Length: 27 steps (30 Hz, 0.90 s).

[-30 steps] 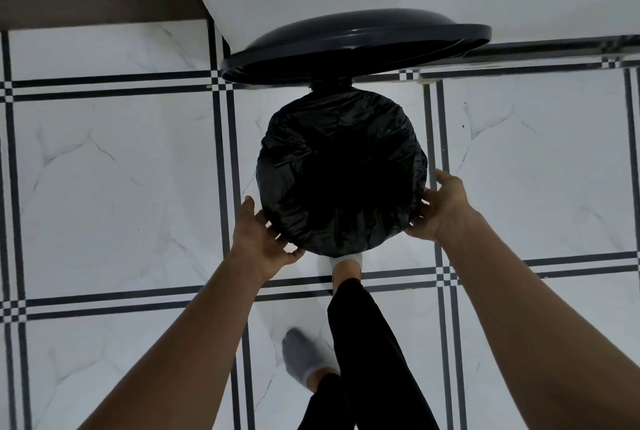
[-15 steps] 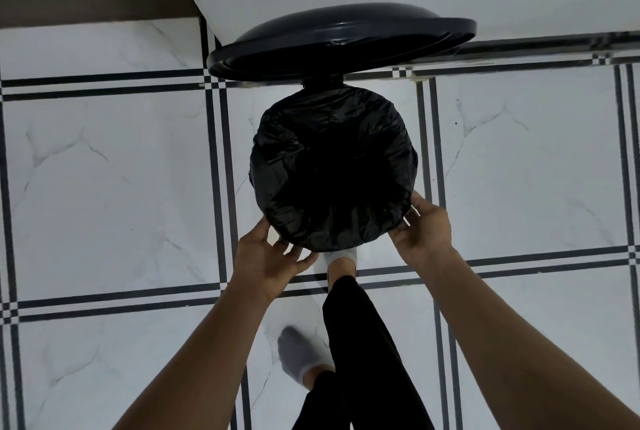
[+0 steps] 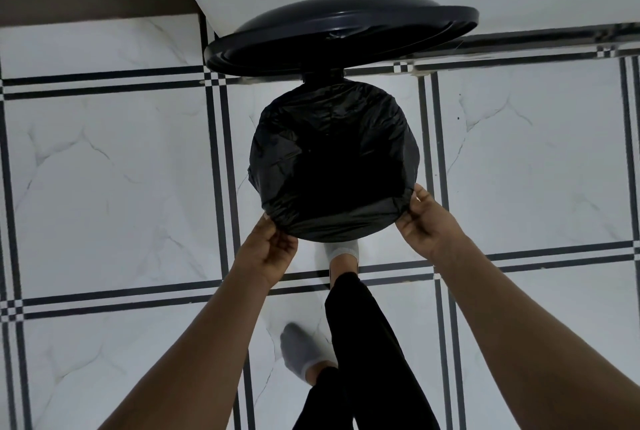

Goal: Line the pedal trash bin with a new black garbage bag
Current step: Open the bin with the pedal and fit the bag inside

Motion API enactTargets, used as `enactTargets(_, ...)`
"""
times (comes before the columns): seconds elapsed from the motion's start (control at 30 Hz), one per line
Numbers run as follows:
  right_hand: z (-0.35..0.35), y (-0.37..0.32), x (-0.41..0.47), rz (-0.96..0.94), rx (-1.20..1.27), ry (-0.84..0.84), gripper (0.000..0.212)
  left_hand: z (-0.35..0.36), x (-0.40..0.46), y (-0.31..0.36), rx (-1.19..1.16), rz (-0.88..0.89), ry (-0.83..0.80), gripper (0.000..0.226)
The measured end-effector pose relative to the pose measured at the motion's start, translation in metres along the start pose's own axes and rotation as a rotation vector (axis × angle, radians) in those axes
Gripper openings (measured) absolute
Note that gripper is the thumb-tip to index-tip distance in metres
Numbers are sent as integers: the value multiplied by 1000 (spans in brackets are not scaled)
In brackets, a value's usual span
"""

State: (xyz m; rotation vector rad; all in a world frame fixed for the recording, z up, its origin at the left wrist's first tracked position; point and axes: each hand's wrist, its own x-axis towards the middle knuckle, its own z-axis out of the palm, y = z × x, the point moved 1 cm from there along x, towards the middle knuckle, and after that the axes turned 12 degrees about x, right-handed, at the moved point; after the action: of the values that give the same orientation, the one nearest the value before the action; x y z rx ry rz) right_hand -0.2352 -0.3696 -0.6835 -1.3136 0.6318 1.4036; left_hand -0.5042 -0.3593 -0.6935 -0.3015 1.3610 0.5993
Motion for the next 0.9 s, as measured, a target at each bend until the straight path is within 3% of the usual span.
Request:
enactTargets(0.13, 3, -8, -7, 12, -125, 18, 36, 1, 2, 6, 101, 78, 42, 18)
enactTargets(0.27, 9, -19, -9, -48, -235, 72, 17, 0, -4, 12, 139, 105, 66, 28)
enactTargets(0.33, 11, -20, -8, -35, -253, 49, 24, -1, -9, 14, 109, 100, 85, 21)
enactTargets(0.4, 11, -19, -5, -2, -249, 40, 33, 0, -13, 16, 90, 92, 54, 13)
enactTargets(0.6, 17, -11, -8, 24, -136, 13, 22, 6, -11, 18, 99, 55, 27, 35)
enactTargets(0.8, 21, -6, -10, 21, -135, 33, 23, 14, -10, 21, 78, 41, 54, 24)
enactTargets(0.9, 22, -9, -7, -15, -141, 63, 27, 13, -9, 27, 197, 107, 90, 15)
